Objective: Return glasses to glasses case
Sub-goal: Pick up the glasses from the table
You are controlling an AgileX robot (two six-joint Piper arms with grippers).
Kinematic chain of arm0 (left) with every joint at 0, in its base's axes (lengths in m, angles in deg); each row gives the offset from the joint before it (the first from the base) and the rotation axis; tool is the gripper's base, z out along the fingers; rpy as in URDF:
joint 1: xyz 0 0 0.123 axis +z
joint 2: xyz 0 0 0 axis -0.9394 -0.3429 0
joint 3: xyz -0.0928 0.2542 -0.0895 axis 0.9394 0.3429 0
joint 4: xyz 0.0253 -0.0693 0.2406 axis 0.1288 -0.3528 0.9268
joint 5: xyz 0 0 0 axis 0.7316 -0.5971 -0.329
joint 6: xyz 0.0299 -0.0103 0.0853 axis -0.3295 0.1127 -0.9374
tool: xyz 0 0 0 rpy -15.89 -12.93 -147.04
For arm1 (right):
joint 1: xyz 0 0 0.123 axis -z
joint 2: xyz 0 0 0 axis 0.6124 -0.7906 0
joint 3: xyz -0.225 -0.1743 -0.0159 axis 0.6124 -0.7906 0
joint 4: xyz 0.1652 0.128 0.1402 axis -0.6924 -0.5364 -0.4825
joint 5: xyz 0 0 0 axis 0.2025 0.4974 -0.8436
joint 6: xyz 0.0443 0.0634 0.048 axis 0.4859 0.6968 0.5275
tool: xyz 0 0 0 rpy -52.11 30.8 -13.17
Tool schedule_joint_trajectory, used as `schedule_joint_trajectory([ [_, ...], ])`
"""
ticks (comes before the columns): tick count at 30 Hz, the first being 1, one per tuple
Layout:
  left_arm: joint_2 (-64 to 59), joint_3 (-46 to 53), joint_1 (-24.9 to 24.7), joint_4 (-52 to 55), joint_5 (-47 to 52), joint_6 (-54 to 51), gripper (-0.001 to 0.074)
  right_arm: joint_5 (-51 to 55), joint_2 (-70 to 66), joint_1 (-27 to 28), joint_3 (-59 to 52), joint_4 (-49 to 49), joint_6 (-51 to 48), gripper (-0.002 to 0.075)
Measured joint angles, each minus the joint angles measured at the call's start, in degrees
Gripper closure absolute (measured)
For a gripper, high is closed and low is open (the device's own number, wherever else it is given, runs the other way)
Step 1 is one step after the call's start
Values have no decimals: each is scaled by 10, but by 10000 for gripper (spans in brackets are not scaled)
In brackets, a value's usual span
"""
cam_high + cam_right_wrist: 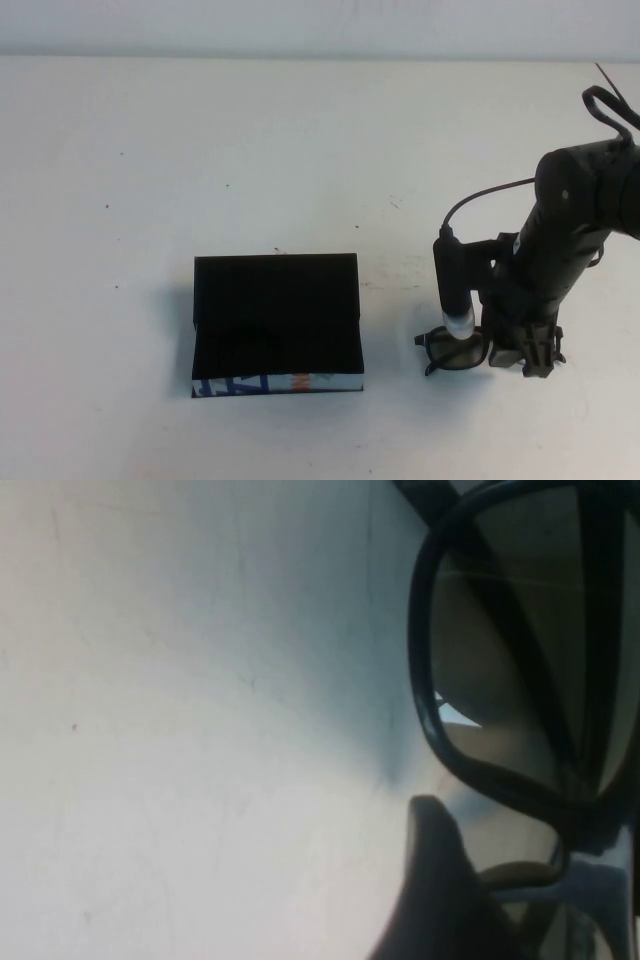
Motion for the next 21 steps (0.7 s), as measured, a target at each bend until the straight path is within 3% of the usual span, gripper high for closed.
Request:
schedule_joint_trajectory([
  [6, 0, 0, 0, 0, 0, 0, 736, 8, -5, 0, 0, 1, -2, 410],
  [16, 0, 0, 0, 0, 0, 0, 736, 49, -2, 0, 1, 0, -2, 681],
  [21, 0, 0, 0, 0, 0, 0, 736, 75, 10, 0, 1, -2, 31, 704],
])
